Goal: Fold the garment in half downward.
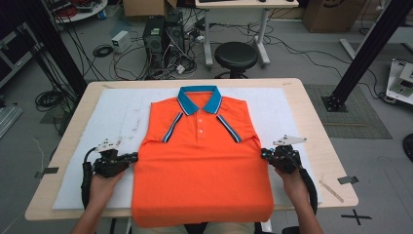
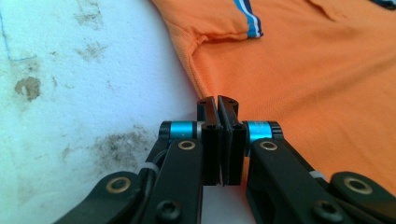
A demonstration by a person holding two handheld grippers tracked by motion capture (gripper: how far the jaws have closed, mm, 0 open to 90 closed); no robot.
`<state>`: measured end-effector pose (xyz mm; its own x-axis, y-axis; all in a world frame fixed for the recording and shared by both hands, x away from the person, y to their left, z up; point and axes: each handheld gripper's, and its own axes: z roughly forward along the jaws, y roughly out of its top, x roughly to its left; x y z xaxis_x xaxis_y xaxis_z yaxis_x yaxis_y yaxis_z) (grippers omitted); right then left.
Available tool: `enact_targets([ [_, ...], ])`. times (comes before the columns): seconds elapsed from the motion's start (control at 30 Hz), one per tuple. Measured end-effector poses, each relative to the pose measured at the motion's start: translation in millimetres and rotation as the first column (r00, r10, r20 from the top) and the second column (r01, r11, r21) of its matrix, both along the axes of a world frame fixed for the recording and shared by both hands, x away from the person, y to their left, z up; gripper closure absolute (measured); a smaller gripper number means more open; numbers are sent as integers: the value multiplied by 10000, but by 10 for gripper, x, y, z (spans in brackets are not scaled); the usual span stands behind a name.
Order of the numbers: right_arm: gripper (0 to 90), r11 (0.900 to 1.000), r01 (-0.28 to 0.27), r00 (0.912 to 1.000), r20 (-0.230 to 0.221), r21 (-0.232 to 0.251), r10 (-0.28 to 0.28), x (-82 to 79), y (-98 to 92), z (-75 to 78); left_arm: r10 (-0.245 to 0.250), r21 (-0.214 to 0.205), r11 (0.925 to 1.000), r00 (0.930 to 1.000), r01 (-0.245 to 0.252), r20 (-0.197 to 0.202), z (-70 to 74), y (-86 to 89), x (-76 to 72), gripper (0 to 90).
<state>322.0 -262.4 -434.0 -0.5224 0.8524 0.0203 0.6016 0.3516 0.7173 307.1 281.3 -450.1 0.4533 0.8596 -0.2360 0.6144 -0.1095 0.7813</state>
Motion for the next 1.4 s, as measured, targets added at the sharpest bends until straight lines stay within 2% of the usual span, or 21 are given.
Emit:
enact_targets([
  [0.1,887,10000,2,10000,23,77,-2,-62,-25,46,44,-246,9997,10000,-42,85,16,38,-40,880],
  [0.13,886,9999,-13,10000,51,117,12,-75,-30,55,114,-329,9994,9997,-107,229,16,37,-62,876],
  [0.17,874,9998,-24,9999,135,179,22,-95,-31,65,186,-352,9992,9995,-177,259,13,27,-74,838],
  [0.23,784,9997,99,9996,274,207,-105,-116,-23,65,171,-313,9994,9998,-168,83,5,3,-99,611],
  [0.3,708,9994,130,9994,318,330,-140,-133,-24,61,55,-75,10000,9999,-54,130,-10,-16,-154,568],
  [0.43,638,9997,55,9988,486,255,-67,-230,-11,71,245,44,9997,9997,-245,4,-42,-34,-298,519],
  [0.5,616,9999,36,9989,461,130,-42,-294,-2,56,173,199,9997,9998,-172,-49,-51,-45,-366,520],
  [0.6,589,10000,81,9992,391,-15,-80,-386,-2,20,172,102,9998,9998,-171,-79,-67,-52,-453,520],
  [0.63,589,10000,59,9993,364,-62,-57,-414,-6,7,140,147,9998,9999,-140,26,-75,-64,-483,521],
  [0.77,590,9993,-47,10000,-40,-364,45,-488,1,-91,97,323,9994,9999,-102,141,-80,-108,-562,559],
  [0.87,680,9995,-171,9996,-228,-259,166,-500,3,-143,187,814,9965,9993,-211,310,-79,-163,-609,651],
  [0.9,742,9994,-264,9993,-257,-232,258,-496,7,-139,198,945,9953,9992,-231,353,-77,-171,-618,710],
  [0.93,790,9992,-352,9990,-294,-214,346,-497,11,-138,111,922,9956,9994,-141,333,-77,-175,-627,753],
  [0.97,837,9988,-466,9984,-313,-176,461,-502,22,-139,10,891,9960,9995,-39,323,-78,-181,-633,838],
  [1.03,878,9986,-465,9985,-286,-248,458,-516,26,-128,-129,1194,9928,9988,72,472,-70,-210,-651,861],
  [1.17,884,9988,-461,9983,-356,-133,456,-564,-45,-91,-427,636,9971,9990,420,100,-57,-137,-667,866],
  [1.27,886,9991,-412,9988,-244,107,415,-655,-122,-34,-578,161,9982,9983,576,120,-30,-62,-720,866],
  [1.4,886,9988,-479,9989,-9,135,479,-743,-155,53,-665,-380,9970,9975,674,239,52,38,-786,866],
])
